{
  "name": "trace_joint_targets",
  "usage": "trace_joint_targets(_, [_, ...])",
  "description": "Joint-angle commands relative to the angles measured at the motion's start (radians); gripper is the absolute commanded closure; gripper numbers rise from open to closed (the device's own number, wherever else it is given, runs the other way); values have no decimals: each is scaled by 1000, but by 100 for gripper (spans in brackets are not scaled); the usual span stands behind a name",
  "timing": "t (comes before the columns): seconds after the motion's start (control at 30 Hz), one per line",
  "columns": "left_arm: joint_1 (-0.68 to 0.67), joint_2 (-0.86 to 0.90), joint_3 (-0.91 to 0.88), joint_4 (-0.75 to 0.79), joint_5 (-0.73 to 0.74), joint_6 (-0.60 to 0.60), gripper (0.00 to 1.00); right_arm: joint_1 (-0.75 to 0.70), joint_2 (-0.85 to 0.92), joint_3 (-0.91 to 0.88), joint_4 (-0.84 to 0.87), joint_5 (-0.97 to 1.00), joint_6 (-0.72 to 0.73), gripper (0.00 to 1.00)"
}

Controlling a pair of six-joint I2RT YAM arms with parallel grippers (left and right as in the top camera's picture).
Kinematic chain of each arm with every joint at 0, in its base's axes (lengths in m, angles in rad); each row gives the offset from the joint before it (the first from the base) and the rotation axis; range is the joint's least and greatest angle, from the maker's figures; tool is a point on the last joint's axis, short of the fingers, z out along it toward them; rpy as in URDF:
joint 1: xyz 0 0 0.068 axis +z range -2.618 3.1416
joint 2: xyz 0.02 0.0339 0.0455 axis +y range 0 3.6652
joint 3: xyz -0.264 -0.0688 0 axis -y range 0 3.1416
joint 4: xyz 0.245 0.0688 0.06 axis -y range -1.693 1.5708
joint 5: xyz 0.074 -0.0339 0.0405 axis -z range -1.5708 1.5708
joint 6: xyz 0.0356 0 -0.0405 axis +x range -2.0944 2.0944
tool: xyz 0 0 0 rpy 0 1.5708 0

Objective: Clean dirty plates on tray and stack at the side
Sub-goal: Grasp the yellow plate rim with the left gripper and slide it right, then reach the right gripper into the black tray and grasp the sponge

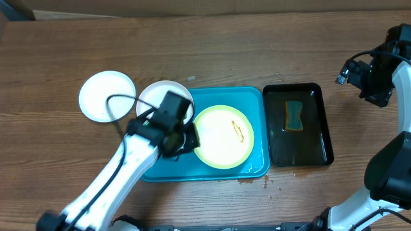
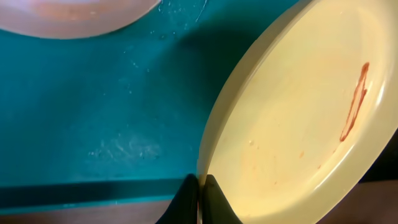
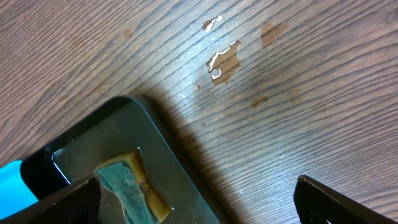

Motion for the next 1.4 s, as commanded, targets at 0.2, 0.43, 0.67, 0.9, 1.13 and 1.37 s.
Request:
trace_joint_targets(0.2, [-19,245,130,73,-58,42,96,-2,-14,6,2,0,7,0])
trace_joint_targets(0.43, [-19,363,130,149,-45,41,96,-2,-14,6,2,0,7,0])
trace_joint_targets(0.67, [-19,415,130,214,-13,41,96,-2,-14,6,2,0,7,0])
trace_joint_targets(0.9, [-18,420,135,221,-8,96,65,-2,-14,6,2,0,7,0])
trace_joint_targets(1.13, [-18,420,150,212,-46,161,49,-2,-14,6,2,0,7,0])
trace_joint_targets(1.37, [-37,422,143,192,-79,160,57,-2,-14,6,2,0,7,0])
